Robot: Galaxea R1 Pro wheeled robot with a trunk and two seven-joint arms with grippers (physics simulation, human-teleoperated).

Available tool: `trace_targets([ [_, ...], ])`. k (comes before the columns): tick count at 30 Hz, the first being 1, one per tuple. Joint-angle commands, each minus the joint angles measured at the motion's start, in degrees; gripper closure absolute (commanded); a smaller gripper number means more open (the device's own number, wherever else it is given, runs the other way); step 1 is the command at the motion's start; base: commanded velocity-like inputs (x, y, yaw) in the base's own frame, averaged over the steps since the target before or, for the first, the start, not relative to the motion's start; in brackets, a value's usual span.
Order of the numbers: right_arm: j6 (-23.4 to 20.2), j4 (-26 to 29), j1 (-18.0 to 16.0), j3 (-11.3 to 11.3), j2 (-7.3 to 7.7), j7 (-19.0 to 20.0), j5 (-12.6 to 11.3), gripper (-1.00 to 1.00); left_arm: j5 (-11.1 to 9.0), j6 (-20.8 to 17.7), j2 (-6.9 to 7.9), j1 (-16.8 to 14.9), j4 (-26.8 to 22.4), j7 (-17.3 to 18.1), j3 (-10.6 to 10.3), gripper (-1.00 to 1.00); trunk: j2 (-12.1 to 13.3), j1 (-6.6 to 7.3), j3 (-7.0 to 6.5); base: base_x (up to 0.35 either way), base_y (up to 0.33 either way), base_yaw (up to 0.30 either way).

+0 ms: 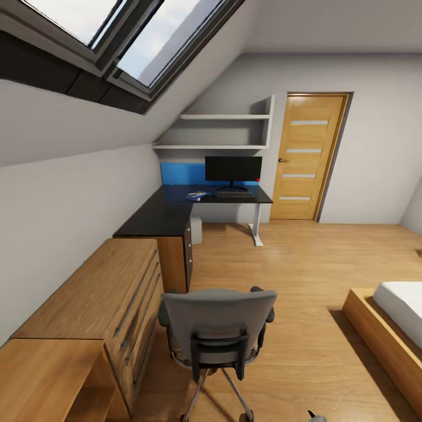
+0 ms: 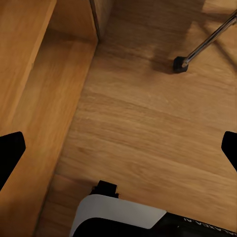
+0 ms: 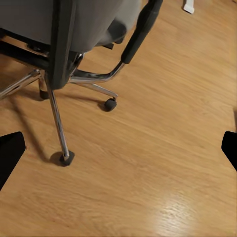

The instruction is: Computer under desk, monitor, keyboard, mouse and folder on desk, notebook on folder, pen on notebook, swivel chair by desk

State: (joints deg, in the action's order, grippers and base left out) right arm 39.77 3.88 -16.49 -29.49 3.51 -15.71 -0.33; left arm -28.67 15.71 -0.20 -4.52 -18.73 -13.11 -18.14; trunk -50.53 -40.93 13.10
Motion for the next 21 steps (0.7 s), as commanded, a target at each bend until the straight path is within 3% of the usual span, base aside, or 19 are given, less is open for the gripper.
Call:
trace_targets([
  [1,0.05,-0.01,-0.04,-0.48,0.01,-0.46,-0.02,-1.00,-0.34,0.20,0.03,-0.05,0.01,-0.40,-0.49,-1.00,-0.06,-0.01,0.08,-0.001,0.165,0.000],
  [21,0.15,0.00,-0.04,-0.48,0.01,-0.46,-0.02,-1.00,-0.27,0.18,0.03,-0.05,0.02,-0.34,-0.54,-1.00,-0.06,-0.01,0.08,0.000,0.065,0.000],
])
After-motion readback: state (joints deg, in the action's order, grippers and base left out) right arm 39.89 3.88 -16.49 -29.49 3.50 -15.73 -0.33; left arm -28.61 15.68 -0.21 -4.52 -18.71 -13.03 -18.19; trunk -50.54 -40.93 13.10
